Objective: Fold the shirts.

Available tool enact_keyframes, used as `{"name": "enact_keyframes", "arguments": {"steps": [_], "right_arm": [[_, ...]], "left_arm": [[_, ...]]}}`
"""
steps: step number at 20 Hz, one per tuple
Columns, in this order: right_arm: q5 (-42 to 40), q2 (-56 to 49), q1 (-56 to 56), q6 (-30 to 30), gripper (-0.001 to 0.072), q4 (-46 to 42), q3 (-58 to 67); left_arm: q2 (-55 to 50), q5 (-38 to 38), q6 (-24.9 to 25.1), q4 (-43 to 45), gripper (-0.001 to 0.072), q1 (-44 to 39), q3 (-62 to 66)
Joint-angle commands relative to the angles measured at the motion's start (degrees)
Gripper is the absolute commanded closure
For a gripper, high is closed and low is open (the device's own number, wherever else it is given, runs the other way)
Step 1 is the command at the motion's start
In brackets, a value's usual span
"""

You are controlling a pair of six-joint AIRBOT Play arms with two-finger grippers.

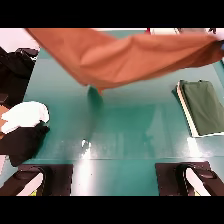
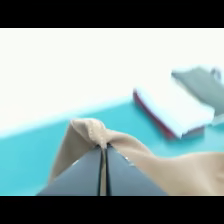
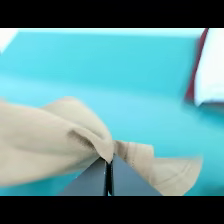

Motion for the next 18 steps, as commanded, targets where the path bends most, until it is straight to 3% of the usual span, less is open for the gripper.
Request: {"name": "enact_keyframes", "arguments": {"steps": [1,5,10,14,16,18], "right_arm": [[3.5,2.6,-6.1,0.0,0.0694,-0.2,9.4],[10.2,-2.2,-9.5,0.6,0.0694,-0.1,14.8],[13.7,-12.6,-2.2,4.2,0.0694,-0.4,6.0],[7.3,-23.2,9.5,10.8,0.0694,-13.7,-7.6],[3.1,-29.7,12.7,11.4,0.0694,-15.2,-10.6],[-0.5,-35.5,14.0,11.9,0.0693,-14.7,-10.9]], "left_arm": [[6.8,0.7,1.3,0.8,0.0687,0.2,4.6],[4.0,0.1,0.5,6.1,0.0687,0.2,5.2],[-14.9,-9.0,-0.3,6.7,0.0686,0.2,5.2],[-35.2,-12.5,-0.3,6.6,0.0686,0.2,5.2],[-44.1,-12.9,-1.1,6.8,0.0685,0.2,5.2],[-50.0,-13.9,-5.8,9.1,0.0682,0.2,5.2]]}}
